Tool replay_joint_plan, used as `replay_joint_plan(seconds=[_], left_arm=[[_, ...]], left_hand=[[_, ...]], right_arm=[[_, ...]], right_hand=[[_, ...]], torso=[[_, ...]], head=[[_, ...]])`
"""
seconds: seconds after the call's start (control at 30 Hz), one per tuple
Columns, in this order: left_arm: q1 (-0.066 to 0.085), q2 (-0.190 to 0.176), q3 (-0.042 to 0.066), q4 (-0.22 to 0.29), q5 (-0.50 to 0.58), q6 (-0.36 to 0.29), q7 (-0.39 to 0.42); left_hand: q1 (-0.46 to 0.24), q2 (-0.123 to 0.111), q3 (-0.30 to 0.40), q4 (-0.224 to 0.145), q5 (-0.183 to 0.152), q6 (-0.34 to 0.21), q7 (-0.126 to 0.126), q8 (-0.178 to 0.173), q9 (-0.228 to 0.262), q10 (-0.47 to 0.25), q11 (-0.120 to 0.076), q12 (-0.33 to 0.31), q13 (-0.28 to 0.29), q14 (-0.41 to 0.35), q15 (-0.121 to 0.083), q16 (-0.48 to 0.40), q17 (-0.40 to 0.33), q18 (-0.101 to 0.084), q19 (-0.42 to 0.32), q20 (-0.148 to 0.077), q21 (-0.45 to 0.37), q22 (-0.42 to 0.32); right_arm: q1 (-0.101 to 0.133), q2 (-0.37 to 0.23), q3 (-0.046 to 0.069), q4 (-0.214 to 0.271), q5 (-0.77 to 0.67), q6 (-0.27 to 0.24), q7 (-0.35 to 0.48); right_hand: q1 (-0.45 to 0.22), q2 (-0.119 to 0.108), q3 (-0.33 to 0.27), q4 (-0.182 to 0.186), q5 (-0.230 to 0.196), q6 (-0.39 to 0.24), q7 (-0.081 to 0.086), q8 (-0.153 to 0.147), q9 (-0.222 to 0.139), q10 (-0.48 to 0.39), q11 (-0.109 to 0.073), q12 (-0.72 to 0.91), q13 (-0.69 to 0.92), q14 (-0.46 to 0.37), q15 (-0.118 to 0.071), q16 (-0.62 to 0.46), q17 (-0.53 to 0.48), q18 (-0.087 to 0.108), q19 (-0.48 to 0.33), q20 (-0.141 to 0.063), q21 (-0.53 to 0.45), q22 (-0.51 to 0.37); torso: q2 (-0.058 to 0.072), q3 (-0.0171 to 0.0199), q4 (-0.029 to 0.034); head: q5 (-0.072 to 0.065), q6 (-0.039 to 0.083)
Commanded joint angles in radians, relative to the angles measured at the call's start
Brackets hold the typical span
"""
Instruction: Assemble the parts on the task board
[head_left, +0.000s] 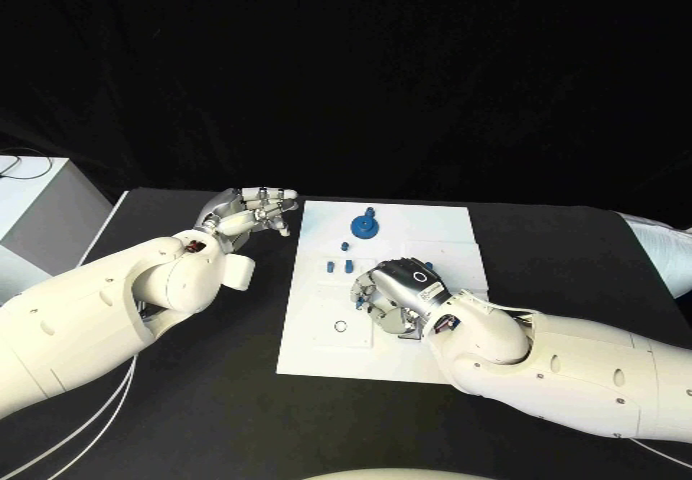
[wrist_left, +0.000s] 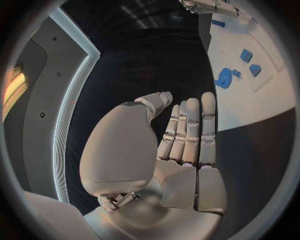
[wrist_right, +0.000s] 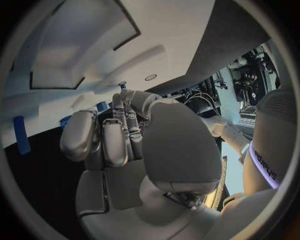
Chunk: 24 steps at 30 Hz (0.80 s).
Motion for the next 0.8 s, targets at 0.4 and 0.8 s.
replay_joint_plan(seconds=[0.4,0.8], left_arm=[[0.0,0.002,0.0,0.0,0.006,0.005,-0.002],[0.0,0.002,0.0,-0.003,0.006,0.008,-0.006]], left_hand=[[0.002,0.008,-0.007,0.001,0.001,0.001,0.005,-0.001,-0.002,-0.007,-0.002,0.006,-0.001,0.002,0.0,-0.003,-0.001,0.016,0.01,0.0,-0.003,-0.001],[0.002,0.007,-0.009,0.002,0.001,0.001,0.005,-0.002,-0.002,-0.008,-0.002,0.006,-0.001,0.002,0.0,-0.004,-0.002,0.016,0.011,0.0,-0.005,-0.002]], right_arm=[[-0.002,-0.003,-0.001,0.006,-0.019,0.013,-0.002],[-0.003,-0.008,-0.001,0.011,-0.017,0.008,0.0]], right_hand=[[-0.004,0.008,0.002,-0.008,0.006,0.005,0.003,0.006,0.0,0.047,-0.042,0.001,0.002,0.046,-0.005,0.006,0.0,-0.019,-0.002,-0.005,0.007,0.005],[-0.004,0.008,0.002,-0.008,0.006,0.005,0.003,0.006,0.0,0.047,-0.042,0.001,0.002,0.046,-0.005,0.006,0.0,-0.019,-0.002,-0.005,0.007,0.005]], torso=[[0.0,-0.0012,-0.0002],[0.0,-0.0015,-0.0001]], head=[[0.0,0.001],[0.001,-0.001]])
